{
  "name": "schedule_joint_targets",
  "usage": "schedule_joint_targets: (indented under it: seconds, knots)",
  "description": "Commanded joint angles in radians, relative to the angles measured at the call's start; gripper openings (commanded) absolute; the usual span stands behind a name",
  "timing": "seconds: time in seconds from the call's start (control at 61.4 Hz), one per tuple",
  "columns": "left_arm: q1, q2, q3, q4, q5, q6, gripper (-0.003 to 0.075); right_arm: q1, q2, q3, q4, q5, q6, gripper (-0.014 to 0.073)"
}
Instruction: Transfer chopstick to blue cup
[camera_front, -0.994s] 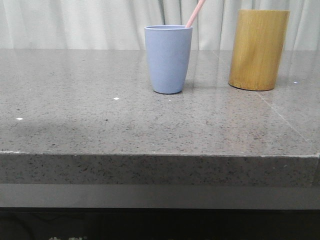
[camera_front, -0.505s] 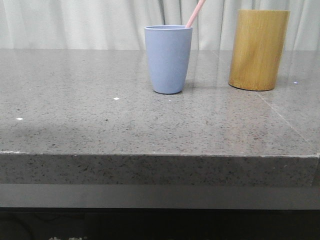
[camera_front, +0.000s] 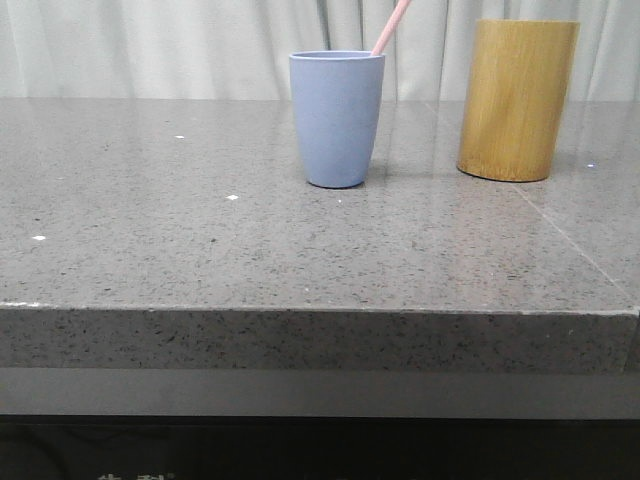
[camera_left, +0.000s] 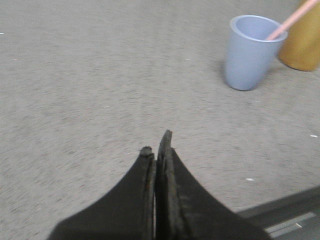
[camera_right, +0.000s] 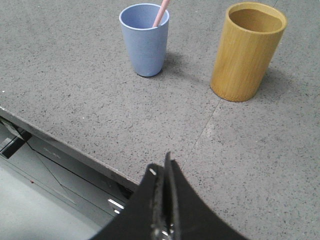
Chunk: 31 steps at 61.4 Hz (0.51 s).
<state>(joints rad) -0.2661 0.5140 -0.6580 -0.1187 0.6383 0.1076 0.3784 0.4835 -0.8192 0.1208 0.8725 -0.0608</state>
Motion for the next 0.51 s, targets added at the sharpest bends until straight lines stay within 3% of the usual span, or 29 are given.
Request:
schedule_joint_targets:
  seconds: [0.0, 0.098, 0.277, 0.489]
  knots:
    - [0.058, -0.076, 0.074, 0.012, -0.182, -0.002, -0.0019, 0.0, 0.004, -0.021, -0.006, -0.065, -0.004, -0.0067]
    - [0.117, -0.192, 0.224, 0.017, -0.38, -0.002, -0.0019, 0.0, 0.004, -0.021, -0.006, -0.065, -0.004, -0.0067]
    - [0.176, -0.365, 0.458, 0.017, -0.607, -0.002, -0.0019, 0.0, 0.004, -0.021, -0.006, -0.065, -0.004, -0.0067]
    - [0.185, -0.53, 0.624, -0.001, -0.709, -0.002, -0.0019, 0.0, 0.004, -0.021, -0.006, -0.065, -0.004, -0.0067]
